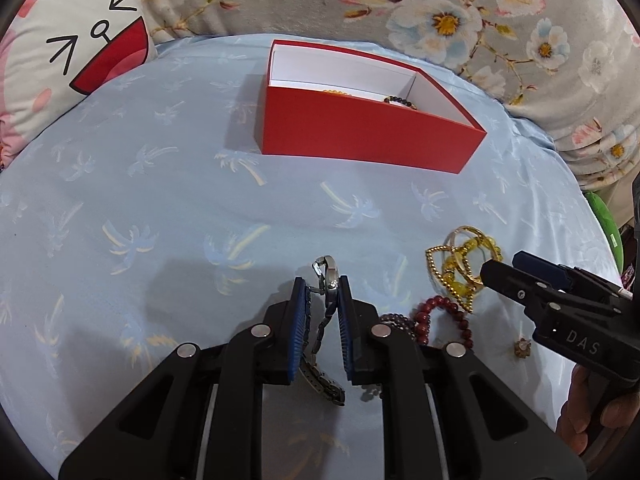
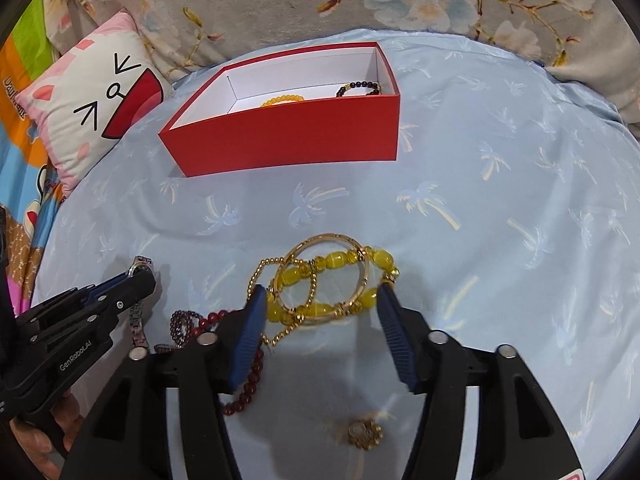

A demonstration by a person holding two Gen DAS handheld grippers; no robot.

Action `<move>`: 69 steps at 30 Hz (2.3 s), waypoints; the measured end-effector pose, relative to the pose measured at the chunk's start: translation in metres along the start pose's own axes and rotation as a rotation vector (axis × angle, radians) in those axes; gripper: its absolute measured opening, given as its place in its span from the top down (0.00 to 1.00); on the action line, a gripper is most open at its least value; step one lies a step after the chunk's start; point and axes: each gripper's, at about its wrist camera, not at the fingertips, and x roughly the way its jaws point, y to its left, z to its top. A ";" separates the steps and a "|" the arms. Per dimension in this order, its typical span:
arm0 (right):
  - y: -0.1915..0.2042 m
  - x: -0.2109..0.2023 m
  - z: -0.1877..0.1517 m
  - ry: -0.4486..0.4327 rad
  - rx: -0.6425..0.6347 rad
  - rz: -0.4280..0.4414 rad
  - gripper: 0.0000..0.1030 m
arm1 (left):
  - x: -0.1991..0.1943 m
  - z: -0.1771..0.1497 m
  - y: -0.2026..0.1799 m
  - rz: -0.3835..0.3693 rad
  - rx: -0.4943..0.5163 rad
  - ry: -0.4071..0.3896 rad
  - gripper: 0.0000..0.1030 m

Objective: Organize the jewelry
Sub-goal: 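Grasp the silver watch with the left tool while the right tool grasps the gold bangle, then carry the watch and bangle into the red box and open both tools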

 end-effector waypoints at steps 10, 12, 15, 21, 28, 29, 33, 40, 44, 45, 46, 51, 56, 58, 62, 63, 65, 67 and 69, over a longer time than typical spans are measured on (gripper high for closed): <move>0.004 0.020 0.006 0.019 -0.009 -0.031 0.38 | 0.012 0.000 0.005 0.001 -0.010 0.018 0.85; 0.007 0.021 0.005 0.017 -0.028 -0.046 0.37 | 0.013 0.000 0.004 0.003 -0.007 0.015 0.85; 0.011 0.023 0.004 0.008 -0.057 -0.076 0.37 | 0.013 0.001 0.004 0.005 -0.004 0.012 0.85; 0.011 0.025 0.006 0.002 -0.063 -0.081 0.42 | 0.014 0.001 0.003 0.008 -0.002 0.010 0.85; 0.010 0.023 0.004 0.004 -0.063 -0.081 0.45 | 0.014 0.001 0.003 0.011 -0.001 0.009 0.85; 0.009 0.022 0.004 0.002 -0.059 -0.081 0.45 | 0.014 0.001 0.003 0.011 -0.002 0.010 0.85; 0.006 0.014 0.003 -0.011 -0.040 -0.065 0.45 | 0.013 0.002 0.003 0.005 -0.009 0.011 0.85; 0.003 -0.006 0.008 -0.052 -0.028 -0.053 0.45 | 0.004 0.004 0.000 -0.001 -0.005 -0.009 0.85; 0.003 -0.015 0.009 -0.069 -0.030 -0.048 0.45 | -0.003 0.005 -0.001 -0.011 -0.008 -0.022 0.85; 0.002 -0.016 0.009 -0.071 -0.028 -0.045 0.45 | -0.005 0.007 -0.001 -0.013 -0.010 -0.026 0.85; 0.002 -0.018 0.009 -0.075 -0.027 -0.043 0.45 | -0.007 0.007 -0.002 -0.013 -0.008 -0.030 0.85; 0.001 -0.025 0.008 -0.086 -0.023 -0.028 0.45 | -0.013 0.010 -0.007 -0.013 -0.001 -0.039 0.85; -0.001 -0.033 0.013 -0.105 -0.020 -0.017 0.45 | -0.019 0.019 -0.012 -0.013 0.008 -0.054 0.85; -0.003 -0.036 0.017 -0.114 -0.019 -0.011 0.45 | -0.021 0.025 -0.013 -0.011 0.011 -0.061 0.85; -0.005 -0.042 0.028 -0.139 -0.016 -0.005 0.45 | -0.026 0.042 -0.019 -0.003 0.020 -0.081 0.85; -0.005 -0.043 0.030 -0.146 -0.017 -0.006 0.45 | -0.026 0.046 -0.020 -0.002 0.024 -0.087 0.85; -0.006 -0.045 0.038 -0.160 -0.018 -0.004 0.45 | -0.028 0.055 -0.023 0.001 0.031 -0.101 0.85; -0.007 -0.046 0.049 -0.173 -0.015 0.002 0.45 | -0.029 0.066 -0.025 -0.002 0.035 -0.118 0.85; -0.009 -0.047 0.059 -0.188 -0.012 0.011 0.45 | -0.030 0.078 -0.026 -0.003 0.040 -0.137 0.85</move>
